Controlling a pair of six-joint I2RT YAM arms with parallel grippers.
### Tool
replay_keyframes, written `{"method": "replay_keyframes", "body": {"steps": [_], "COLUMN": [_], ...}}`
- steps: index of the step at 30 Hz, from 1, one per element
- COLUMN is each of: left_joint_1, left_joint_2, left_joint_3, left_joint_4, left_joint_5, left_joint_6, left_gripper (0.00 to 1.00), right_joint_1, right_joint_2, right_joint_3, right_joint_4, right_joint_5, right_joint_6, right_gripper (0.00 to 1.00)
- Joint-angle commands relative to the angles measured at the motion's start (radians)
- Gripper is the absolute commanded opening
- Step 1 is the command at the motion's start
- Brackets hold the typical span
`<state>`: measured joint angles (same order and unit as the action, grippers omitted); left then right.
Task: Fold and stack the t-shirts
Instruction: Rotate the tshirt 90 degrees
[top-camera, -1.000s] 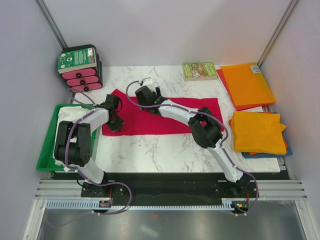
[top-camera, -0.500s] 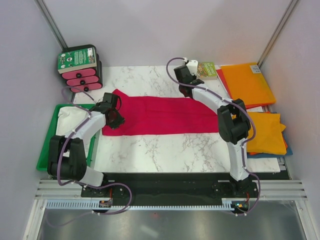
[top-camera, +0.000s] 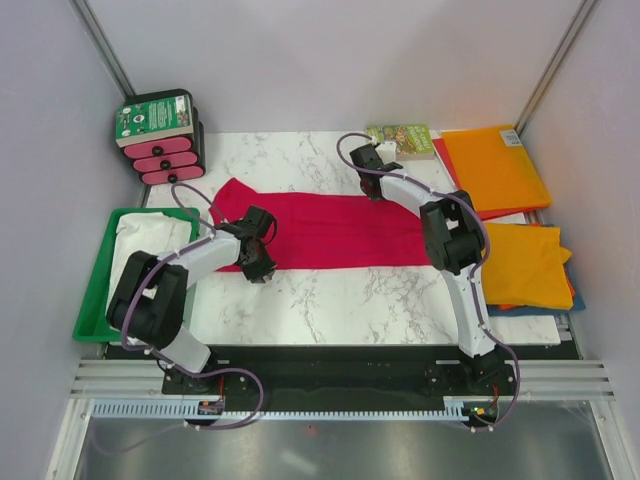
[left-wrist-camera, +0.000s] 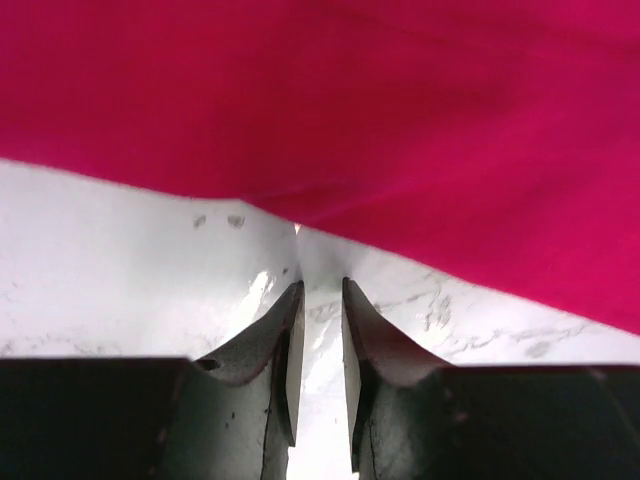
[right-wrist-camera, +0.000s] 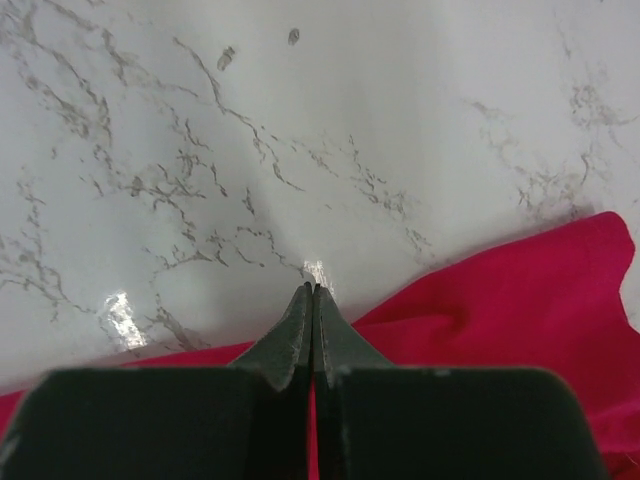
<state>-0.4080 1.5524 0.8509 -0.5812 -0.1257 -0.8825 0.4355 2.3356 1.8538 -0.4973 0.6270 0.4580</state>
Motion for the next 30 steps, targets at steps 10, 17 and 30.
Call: {"method": "replay_keyframes", "body": {"steps": [10,17,30], "left_joint_1": [0.115,0.127,0.071], "left_joint_2": [0.31,0.509,0.817], "left_joint_3": [0.241,0.566,1.149], "left_joint_4": [-0.068,-0.189,-0.362], "left_joint_5": [-0.006,-0.045,0.012], "left_joint_6": [-0.043,0.039,0.141], "left_gripper": [0.27,0.28,0.29], "right_joint_1": [-0.032,-0.026,0.324], "right_joint_2": [-0.097,-0.345,-0.613], "right_joint_3": [-0.27,-0.645,-1.015], "right_joint_4": [-0.095,-0.018,0.049], "right_joint_5": [-0.145,-0.318,-0.463], "right_joint_6": [0.142,0.203,0.367], "right_gripper": [0.0,0.0,0.0]}}
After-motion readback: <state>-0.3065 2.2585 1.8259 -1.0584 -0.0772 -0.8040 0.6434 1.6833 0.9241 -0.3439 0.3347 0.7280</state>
